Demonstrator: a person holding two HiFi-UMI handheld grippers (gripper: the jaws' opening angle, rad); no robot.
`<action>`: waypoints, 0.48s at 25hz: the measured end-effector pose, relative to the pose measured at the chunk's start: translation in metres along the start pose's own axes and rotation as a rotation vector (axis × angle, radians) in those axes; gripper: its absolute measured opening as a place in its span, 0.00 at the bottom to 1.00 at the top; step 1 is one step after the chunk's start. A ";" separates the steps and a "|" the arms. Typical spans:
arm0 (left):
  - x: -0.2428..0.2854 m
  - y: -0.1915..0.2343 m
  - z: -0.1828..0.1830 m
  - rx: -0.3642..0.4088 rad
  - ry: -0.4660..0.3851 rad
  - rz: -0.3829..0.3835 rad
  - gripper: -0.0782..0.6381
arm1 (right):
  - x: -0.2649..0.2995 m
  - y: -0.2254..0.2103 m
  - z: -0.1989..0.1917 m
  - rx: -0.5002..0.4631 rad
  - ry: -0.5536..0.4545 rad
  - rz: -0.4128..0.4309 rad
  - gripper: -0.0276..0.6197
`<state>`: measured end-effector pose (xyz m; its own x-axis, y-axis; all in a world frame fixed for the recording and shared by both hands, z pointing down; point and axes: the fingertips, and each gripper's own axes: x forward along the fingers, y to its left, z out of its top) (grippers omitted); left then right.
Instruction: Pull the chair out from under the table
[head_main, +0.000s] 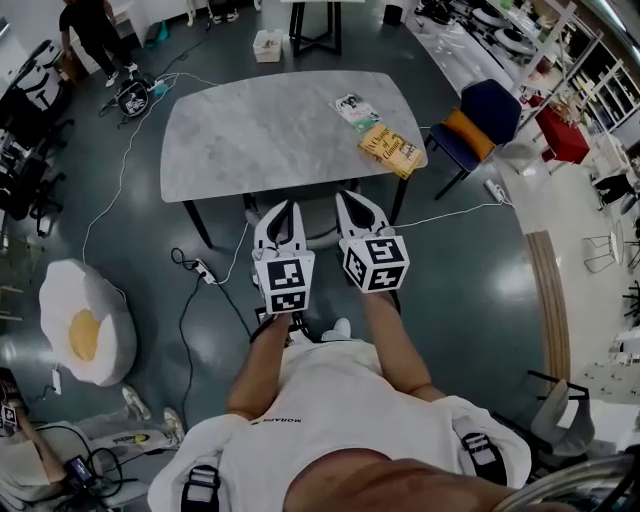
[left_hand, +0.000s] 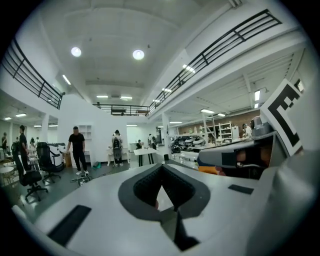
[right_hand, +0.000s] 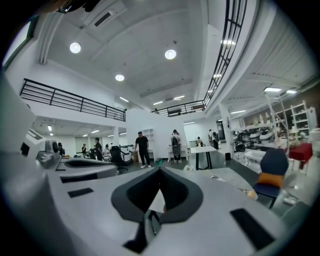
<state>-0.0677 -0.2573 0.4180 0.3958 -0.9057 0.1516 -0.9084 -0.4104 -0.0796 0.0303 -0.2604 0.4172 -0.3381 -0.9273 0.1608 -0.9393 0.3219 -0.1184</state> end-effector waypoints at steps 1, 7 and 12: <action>0.005 -0.001 -0.003 0.008 0.012 0.000 0.11 | 0.004 -0.004 -0.004 -0.005 0.016 0.006 0.05; 0.029 -0.016 -0.030 0.014 0.121 -0.060 0.11 | 0.024 -0.020 -0.025 -0.039 0.096 0.048 0.05; 0.049 -0.024 -0.052 0.043 0.194 -0.118 0.15 | 0.037 -0.030 -0.057 -0.060 0.179 0.068 0.06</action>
<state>-0.0337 -0.2864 0.4786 0.4619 -0.8155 0.3488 -0.8492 -0.5201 -0.0913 0.0422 -0.2937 0.4826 -0.4006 -0.8559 0.3271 -0.9140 0.3985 -0.0768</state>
